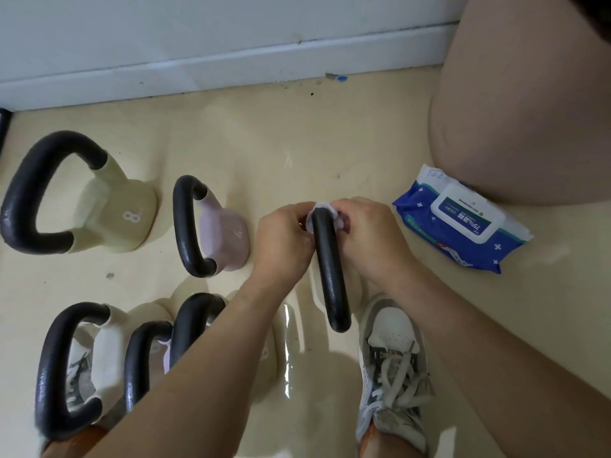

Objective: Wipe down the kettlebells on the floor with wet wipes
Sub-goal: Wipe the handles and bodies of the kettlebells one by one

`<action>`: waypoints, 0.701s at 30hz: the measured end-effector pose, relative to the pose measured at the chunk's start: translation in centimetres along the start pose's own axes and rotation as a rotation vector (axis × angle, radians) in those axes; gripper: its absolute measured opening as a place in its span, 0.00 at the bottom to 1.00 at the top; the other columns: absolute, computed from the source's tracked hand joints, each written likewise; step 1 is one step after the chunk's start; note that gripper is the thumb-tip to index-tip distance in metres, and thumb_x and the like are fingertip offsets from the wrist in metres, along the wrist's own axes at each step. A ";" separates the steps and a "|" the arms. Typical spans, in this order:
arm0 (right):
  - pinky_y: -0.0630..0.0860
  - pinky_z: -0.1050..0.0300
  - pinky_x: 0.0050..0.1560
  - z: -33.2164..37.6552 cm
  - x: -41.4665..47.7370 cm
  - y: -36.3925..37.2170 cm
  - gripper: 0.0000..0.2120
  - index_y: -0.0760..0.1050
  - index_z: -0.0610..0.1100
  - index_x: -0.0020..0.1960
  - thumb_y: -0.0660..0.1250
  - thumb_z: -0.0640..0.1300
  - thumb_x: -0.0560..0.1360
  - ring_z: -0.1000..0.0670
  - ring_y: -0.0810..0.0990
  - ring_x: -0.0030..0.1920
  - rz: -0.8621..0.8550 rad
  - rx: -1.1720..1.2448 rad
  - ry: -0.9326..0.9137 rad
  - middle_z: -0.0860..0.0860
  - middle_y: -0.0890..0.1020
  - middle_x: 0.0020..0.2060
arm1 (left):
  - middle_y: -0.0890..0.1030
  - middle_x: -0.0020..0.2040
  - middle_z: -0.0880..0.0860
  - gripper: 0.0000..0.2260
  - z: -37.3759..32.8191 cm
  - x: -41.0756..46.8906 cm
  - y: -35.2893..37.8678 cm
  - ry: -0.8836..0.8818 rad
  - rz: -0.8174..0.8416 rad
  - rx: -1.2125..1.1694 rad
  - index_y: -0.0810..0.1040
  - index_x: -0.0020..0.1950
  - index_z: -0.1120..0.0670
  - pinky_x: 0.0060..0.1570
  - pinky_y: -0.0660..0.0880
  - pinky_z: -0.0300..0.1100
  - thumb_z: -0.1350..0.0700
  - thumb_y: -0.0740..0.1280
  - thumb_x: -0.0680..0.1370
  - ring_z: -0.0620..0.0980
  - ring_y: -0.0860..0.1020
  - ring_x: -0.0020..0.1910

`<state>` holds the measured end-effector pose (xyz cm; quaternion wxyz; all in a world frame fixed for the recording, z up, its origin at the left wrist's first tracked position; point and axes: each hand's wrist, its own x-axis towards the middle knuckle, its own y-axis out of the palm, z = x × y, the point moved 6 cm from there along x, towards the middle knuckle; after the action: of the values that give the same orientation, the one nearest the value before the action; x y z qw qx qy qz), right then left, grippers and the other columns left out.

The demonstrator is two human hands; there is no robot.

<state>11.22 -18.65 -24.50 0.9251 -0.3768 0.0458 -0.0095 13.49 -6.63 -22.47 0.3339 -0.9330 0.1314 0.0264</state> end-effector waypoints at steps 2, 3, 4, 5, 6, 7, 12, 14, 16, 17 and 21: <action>0.77 0.50 0.45 1.5 -0.1 -1.0 0.05 0.79 0.41 0.48 0.65 0.37 0.75 0.48 0.77 0.41 0.000 -0.056 -0.102 0.47 0.79 0.41 | 0.76 0.29 0.41 0.10 -0.8 -0.6 -0.9 0.156 -0.058 0.087 0.78 0.37 0.47 0.32 0.64 0.32 0.58 0.67 0.77 0.41 0.72 0.32; 0.77 0.49 0.42 2.1 -0.3 -1.5 0.05 0.78 0.40 0.47 0.64 0.36 0.74 0.46 0.77 0.39 -0.021 -0.055 -0.164 0.46 0.78 0.40 | 0.75 0.30 0.45 0.07 -1.0 -1.0 -1.2 0.234 -0.090 0.147 0.79 0.39 0.51 0.32 0.63 0.32 0.58 0.67 0.77 0.44 0.71 0.33; 0.76 0.47 0.38 2.5 -0.7 -1.9 0.06 0.78 0.39 0.46 0.63 0.36 0.73 0.45 0.76 0.36 -0.040 -0.058 -0.222 0.46 0.77 0.39 | 0.74 0.31 0.47 0.05 -1.1 -1.4 -1.5 0.298 -0.113 0.221 0.79 0.42 0.55 0.31 0.64 0.33 0.58 0.67 0.78 0.47 0.70 0.33; 0.76 0.47 0.35 2.7 -1.1 -2.1 0.07 0.77 0.39 0.46 0.61 0.37 0.73 0.44 0.76 0.35 -0.052 -0.072 -0.264 0.45 0.77 0.39 | 0.74 0.31 0.49 0.05 -1.1 -1.9 -1.6 0.356 -0.129 0.285 0.80 0.44 0.57 0.31 0.65 0.34 0.59 0.66 0.78 0.48 0.69 0.31; 0.76 0.47 0.34 2.6 -1.2 -2.1 0.08 0.77 0.39 0.47 0.60 0.38 0.73 0.44 0.76 0.35 -0.060 -0.088 -0.287 0.45 0.77 0.40 | 0.74 0.32 0.50 0.05 -1.3 -2.2 -1.7 0.407 -0.137 0.336 0.80 0.46 0.57 0.30 0.66 0.35 0.59 0.65 0.78 0.47 0.69 0.30; 0.76 0.47 0.35 2.5 -1.1 -2.0 0.10 0.77 0.38 0.49 0.60 0.39 0.73 0.44 0.77 0.35 -0.058 -0.094 -0.292 0.45 0.77 0.42 | 0.74 0.32 0.50 0.07 -1.5 -2.3 -1.7 0.445 -0.135 0.377 0.80 0.48 0.58 0.29 0.66 0.36 0.58 0.64 0.77 0.48 0.70 0.29; 0.77 0.52 0.48 0.5 0.7 0.4 0.10 0.78 0.40 0.55 0.65 0.36 0.75 0.48 0.76 0.44 0.089 -0.059 -0.173 0.47 0.75 0.48 | 0.73 0.31 0.48 0.07 -0.2 1.8 0.0 0.275 0.191 0.621 0.70 0.38 0.50 0.31 0.64 0.42 0.57 0.66 0.74 0.56 0.74 0.34; 0.75 0.53 0.53 -0.8 1.1 1.2 0.09 0.79 0.41 0.55 0.64 0.37 0.76 0.49 0.76 0.47 0.213 -0.036 -0.081 0.48 0.75 0.48 | 0.81 0.39 0.56 0.07 1.4 2.6 0.7 0.154 0.357 0.722 0.75 0.40 0.54 0.39 0.70 0.46 0.55 0.65 0.77 0.61 0.78 0.42; 0.74 0.52 0.55 -1.7 1.1 1.6 0.10 0.80 0.42 0.55 0.63 0.39 0.77 0.47 0.76 0.49 0.310 -0.019 0.007 0.46 0.75 0.48 | 0.79 0.38 0.58 0.11 2.5 1.8 1.0 0.045 0.391 0.546 0.72 0.36 0.54 0.39 0.67 0.44 0.56 0.63 0.78 0.60 0.77 0.41; 0.74 0.53 0.55 -1.8 1.1 1.5 0.10 0.80 0.42 0.54 0.62 0.39 0.78 0.47 0.76 0.49 0.323 -0.015 0.026 0.46 0.75 0.48 | 0.77 0.36 0.56 0.12 2.6 1.3 1.2 0.018 0.370 0.459 0.70 0.34 0.54 0.37 0.64 0.42 0.57 0.63 0.78 0.58 0.76 0.39; 0.73 0.55 0.42 0.1 1.5 0.5 0.07 0.80 0.42 0.46 0.62 0.38 0.76 0.50 0.74 0.40 0.189 -0.026 -0.046 0.49 0.72 0.40 | 0.75 0.33 0.51 0.09 1.2 0.6 0.4 0.172 0.143 0.300 0.74 0.37 0.49 0.34 0.63 0.40 0.56 0.67 0.77 0.52 0.73 0.34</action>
<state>12.73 -18.25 -24.89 0.9177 -0.3830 0.0598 0.0873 14.04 -6.29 -23.68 0.4539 -0.8600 0.2277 -0.0498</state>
